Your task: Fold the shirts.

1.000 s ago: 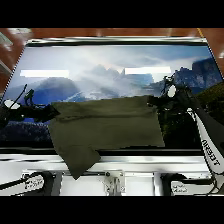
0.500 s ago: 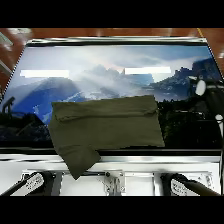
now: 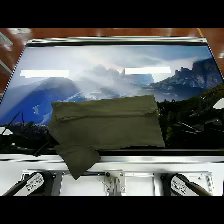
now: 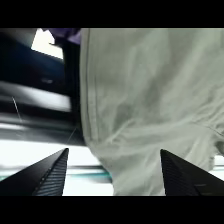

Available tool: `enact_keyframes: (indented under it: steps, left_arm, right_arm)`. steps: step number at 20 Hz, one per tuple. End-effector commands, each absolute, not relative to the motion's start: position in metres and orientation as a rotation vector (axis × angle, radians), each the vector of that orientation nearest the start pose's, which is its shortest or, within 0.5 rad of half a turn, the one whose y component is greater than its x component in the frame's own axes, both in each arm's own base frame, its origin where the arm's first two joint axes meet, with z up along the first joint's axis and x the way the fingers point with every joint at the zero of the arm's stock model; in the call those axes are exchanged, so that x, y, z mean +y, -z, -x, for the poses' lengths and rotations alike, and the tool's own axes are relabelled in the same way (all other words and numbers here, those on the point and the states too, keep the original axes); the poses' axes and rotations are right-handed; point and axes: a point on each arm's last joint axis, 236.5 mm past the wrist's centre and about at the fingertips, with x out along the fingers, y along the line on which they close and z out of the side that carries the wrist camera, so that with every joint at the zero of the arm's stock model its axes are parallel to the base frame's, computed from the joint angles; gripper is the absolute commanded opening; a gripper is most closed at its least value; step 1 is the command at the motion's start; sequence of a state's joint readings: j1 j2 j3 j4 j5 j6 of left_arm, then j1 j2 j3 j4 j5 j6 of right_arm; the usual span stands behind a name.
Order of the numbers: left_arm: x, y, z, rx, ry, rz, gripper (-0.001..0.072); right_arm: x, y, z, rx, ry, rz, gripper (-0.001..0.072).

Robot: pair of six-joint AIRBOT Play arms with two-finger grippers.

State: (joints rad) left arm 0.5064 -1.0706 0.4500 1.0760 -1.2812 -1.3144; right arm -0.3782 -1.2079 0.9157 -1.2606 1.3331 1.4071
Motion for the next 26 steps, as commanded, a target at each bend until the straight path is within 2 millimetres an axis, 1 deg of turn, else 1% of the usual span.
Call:
enact_keyframes:
  steps: [1,4,8,9,10,11,12,13,14,15,16,18,20,22,23,24,26]
  left_arm:
    - [-0.040,0.120,-0.169,1.719,0.098,0.792,0.0664]
    - [-0.053,0.128,-0.163,1.780,0.135,0.765,0.0664]
    - [-0.067,0.129,-0.158,1.817,0.168,0.717,0.0664]
    - [-0.071,0.130,-0.158,1.818,0.161,0.719,0.0652]
    - [-0.073,0.133,-0.163,1.799,0.147,0.727,0.0637]
    - [-0.076,0.133,-0.169,1.774,0.141,0.744,0.0493]
    - [-0.082,0.132,-0.177,1.745,0.143,0.779,0.0327]
    - [-0.088,0.128,-0.184,1.719,0.165,0.810,0.0240]
    - [-0.095,0.123,-0.188,1.698,0.208,0.832,0.0098]
    - [-0.101,0.118,-0.190,1.687,0.254,0.847,0.0043]
    - [-0.106,0.113,-0.189,1.689,0.289,0.854,0.0042]
    - [-0.109,0.105,-0.186,1.707,0.335,0.850,0.0042]
    - [-0.111,0.095,-0.185,1.708,0.376,0.838,0.0042]
    - [-0.113,0.088,-0.184,1.704,0.413,0.821,0.0042]
    - [-0.114,0.086,-0.184,1.704,0.422,0.818,0.0042]
    - [-0.114,0.084,-0.183,1.705,0.427,0.817,0.0042]
    - [-0.114,0.084,-0.183,1.703,0.429,0.816,0.0042]
  right_arm:
    - [-0.029,0.039,-0.284,1.494,-0.034,-0.511,0.0653]
    - [-0.030,0.040,-0.286,1.488,-0.022,-0.517,0.0653]
    - [-0.033,0.040,-0.291,1.469,0.006,-0.533,0.0653]
    - [-0.033,0.040,-0.292,1.464,0.011,-0.535,0.0652]
    - [-0.034,0.040,-0.292,1.462,0.016,-0.538,0.0653]
    - [-0.034,0.040,-0.292,1.461,0.017,-0.539,0.0653]
    - [-0.034,0.040,-0.292,1.462,0.018,-0.540,0.0652]
    - [-0.034,0.040,-0.292,1.462,0.020,-0.542,0.0653]
    - [-0.034,0.040,-0.292,1.464,0.022,-0.543,0.0653]
    - [-0.034,0.041,-0.291,1.468,0.024,-0.541,0.0652]
    - [-0.036,0.046,-0.285,1.487,0.030,-0.529,0.0653]
    - [-0.035,0.060,-0.263,1.564,0.021,-0.493,0.0653]
    - [-0.028,0.078,-0.232,1.657,-0.016,-0.484,0.0653]
    - [-0.018,0.096,-0.208,1.718,-0.022,-0.512,0.0653]
    - [-0.011,0.103,-0.202,1.727,-0.026,-0.539,0.0653]
    - [-0.006,0.110,-0.200,1.719,-0.024,-0.560,0.0653]
    - [-0.001,0.117,-0.206,1.676,-0.005,-0.604,0.0653]
